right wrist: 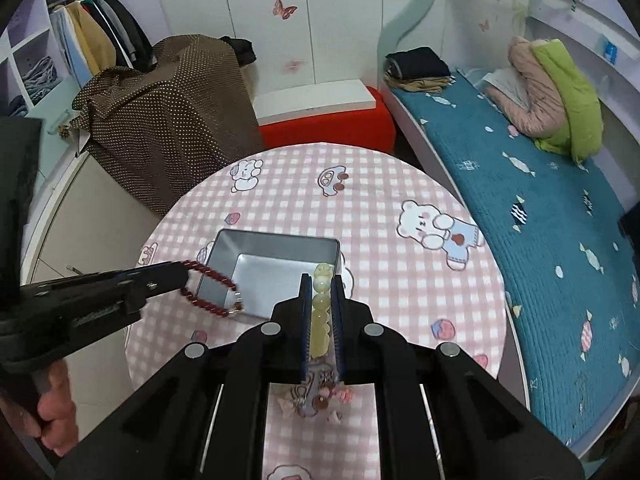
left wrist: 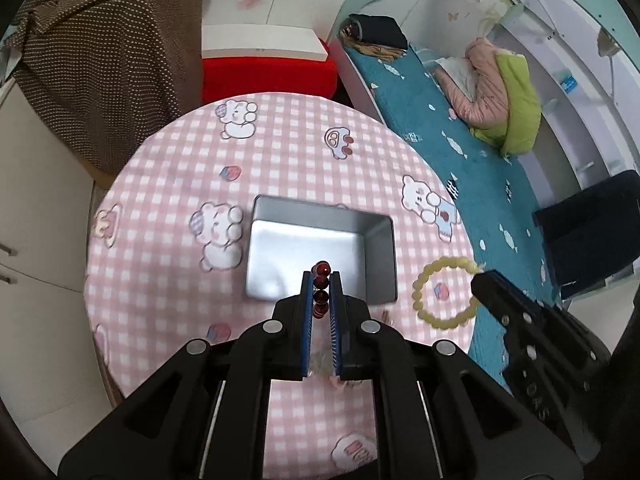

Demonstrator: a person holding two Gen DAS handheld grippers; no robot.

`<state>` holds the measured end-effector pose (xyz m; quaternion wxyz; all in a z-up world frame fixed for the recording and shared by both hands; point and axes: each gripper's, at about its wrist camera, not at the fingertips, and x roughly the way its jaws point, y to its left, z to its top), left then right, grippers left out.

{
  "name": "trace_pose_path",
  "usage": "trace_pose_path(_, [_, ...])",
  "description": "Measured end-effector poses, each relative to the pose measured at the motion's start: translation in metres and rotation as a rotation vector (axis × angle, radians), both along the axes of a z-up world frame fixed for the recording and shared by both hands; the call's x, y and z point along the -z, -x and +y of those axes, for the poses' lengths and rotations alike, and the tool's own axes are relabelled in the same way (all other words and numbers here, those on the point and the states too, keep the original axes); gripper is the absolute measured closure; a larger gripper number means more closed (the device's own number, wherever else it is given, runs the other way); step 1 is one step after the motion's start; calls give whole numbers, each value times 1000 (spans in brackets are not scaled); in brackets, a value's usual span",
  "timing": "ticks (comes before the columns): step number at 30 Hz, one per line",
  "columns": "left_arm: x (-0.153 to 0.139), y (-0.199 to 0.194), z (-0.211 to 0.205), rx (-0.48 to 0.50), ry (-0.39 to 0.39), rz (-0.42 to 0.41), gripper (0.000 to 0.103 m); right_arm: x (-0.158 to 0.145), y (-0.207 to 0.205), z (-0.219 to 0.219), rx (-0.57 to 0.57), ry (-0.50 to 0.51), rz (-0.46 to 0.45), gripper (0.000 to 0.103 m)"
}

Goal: Organize jewelry
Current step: 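Carry both bracelets over the grey tin with both tools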

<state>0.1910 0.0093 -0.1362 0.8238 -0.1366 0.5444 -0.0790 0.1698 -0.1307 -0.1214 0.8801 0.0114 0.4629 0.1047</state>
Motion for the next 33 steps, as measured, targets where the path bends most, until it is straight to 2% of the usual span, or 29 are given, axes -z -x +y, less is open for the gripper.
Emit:
trace_pose_path(5, [22,-31,-10,-7,-3,48,96,7,-18,-2,-13,-21,26,95])
trace_pose_path(10, [47,-49,-14,-10,-18,100,96,18,-30,-5,-14,-30,67,95])
trace_pose_path(13, [63,-55,-11,-13,-1,130,96,26,-37,-9,-8,-40,92,95])
trace_pose_path(18, [79,-60,-1,-47,-51,182,93,30,-42,-10,-7,-42,104,95])
trace_pose_path(20, [79,-59,5,-65,-34,190,89,31,-44,-8,-16,-45,109,95])
trace_pose_path(23, [72,-57,9,-60,-56,176,87,29,-47,-2,-34,-53,108,95])
trace_pose_path(25, [66,-53,9,-54,-65,164,75,28,-50,4,-56,-56,106,95])
trace_pose_path(26, [61,-50,11,-53,-68,150,73,27,-51,8,-69,-58,105,95])
trace_pose_path(33, [43,-33,18,-40,-125,116,69,30,-63,42,-171,-112,132,94])
